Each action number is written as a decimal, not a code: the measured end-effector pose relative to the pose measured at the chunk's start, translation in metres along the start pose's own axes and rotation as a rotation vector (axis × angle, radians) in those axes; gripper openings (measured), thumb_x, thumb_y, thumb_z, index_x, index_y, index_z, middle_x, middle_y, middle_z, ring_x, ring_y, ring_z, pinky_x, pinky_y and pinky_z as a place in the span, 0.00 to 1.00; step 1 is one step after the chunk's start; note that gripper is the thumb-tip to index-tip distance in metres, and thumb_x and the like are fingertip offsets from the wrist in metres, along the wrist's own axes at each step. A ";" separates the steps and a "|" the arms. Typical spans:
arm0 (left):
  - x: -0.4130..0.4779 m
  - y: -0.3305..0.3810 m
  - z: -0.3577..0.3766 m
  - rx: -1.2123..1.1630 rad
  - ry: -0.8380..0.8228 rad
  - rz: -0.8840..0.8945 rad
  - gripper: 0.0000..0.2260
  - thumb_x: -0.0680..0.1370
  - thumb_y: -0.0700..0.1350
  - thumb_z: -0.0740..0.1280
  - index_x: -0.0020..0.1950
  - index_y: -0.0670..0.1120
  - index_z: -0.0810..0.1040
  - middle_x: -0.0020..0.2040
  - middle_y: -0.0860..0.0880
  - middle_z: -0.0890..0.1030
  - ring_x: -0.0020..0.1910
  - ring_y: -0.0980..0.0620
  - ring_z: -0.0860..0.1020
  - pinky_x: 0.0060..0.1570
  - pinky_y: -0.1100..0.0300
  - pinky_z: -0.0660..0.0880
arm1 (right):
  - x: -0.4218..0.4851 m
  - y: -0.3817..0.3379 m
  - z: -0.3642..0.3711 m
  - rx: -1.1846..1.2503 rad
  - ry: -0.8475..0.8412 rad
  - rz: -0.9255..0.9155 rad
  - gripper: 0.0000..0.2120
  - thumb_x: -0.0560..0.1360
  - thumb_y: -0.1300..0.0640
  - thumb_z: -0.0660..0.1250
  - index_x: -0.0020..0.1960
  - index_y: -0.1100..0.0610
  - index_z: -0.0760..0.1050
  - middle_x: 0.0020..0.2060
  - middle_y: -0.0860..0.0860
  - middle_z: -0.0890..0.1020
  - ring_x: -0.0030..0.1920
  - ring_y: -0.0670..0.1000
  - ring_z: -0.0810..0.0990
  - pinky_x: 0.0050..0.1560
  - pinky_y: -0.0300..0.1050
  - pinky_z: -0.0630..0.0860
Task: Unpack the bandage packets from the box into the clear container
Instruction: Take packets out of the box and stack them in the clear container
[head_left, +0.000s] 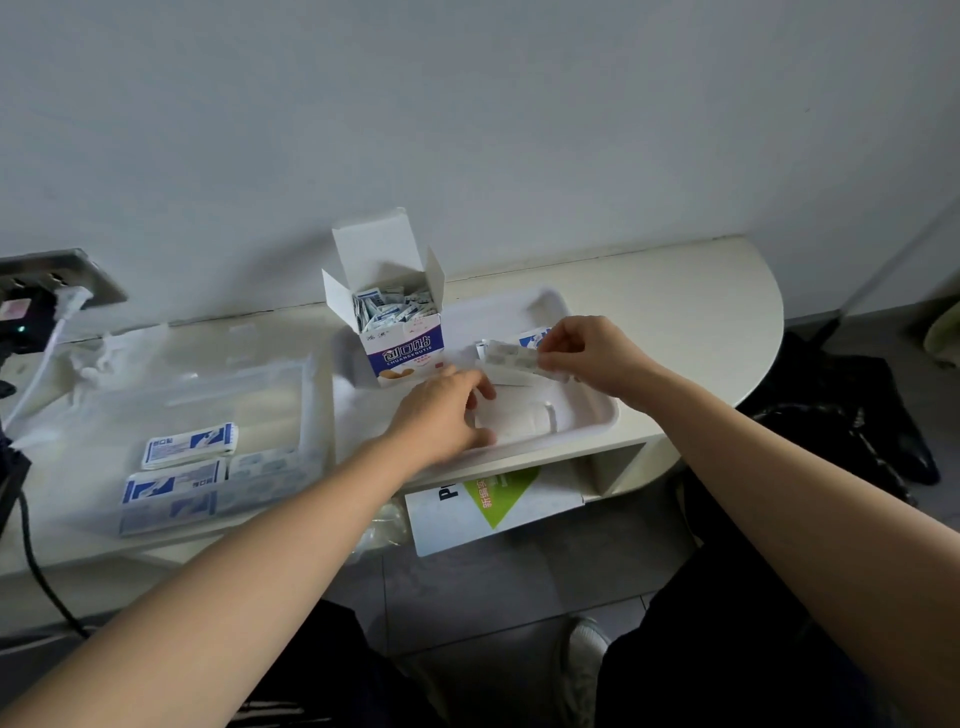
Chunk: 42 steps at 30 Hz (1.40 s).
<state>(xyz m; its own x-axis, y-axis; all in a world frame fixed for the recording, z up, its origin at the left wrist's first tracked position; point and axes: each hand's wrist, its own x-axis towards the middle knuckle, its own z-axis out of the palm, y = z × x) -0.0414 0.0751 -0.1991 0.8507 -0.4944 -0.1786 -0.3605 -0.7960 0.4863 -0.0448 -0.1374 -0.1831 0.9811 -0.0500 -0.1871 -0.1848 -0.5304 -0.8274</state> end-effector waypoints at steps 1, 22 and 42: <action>0.001 0.001 0.001 0.050 0.001 0.024 0.18 0.68 0.51 0.77 0.54 0.53 0.76 0.48 0.54 0.72 0.47 0.54 0.73 0.47 0.56 0.72 | -0.001 0.002 -0.001 0.018 0.011 0.014 0.06 0.71 0.62 0.71 0.41 0.52 0.77 0.38 0.52 0.80 0.37 0.49 0.76 0.37 0.38 0.71; 0.012 0.005 -0.004 0.037 0.190 0.035 0.08 0.76 0.42 0.66 0.52 0.46 0.84 0.46 0.48 0.85 0.44 0.48 0.81 0.46 0.58 0.76 | -0.013 0.007 -0.016 0.253 0.017 0.035 0.03 0.74 0.65 0.68 0.44 0.57 0.77 0.35 0.52 0.79 0.30 0.45 0.74 0.31 0.35 0.71; 0.011 0.019 0.002 0.281 -0.047 0.109 0.17 0.70 0.57 0.73 0.55 0.52 0.76 0.56 0.51 0.73 0.54 0.48 0.76 0.45 0.57 0.71 | -0.013 0.010 -0.011 0.120 0.018 0.020 0.04 0.73 0.65 0.69 0.45 0.56 0.78 0.39 0.52 0.81 0.33 0.46 0.75 0.32 0.32 0.71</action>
<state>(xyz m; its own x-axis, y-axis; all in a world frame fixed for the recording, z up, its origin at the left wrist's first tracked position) -0.0392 0.0540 -0.1938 0.7849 -0.5926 -0.1812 -0.5458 -0.7995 0.2507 -0.0590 -0.1514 -0.1829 0.9778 -0.0750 -0.1958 -0.2090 -0.4243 -0.8811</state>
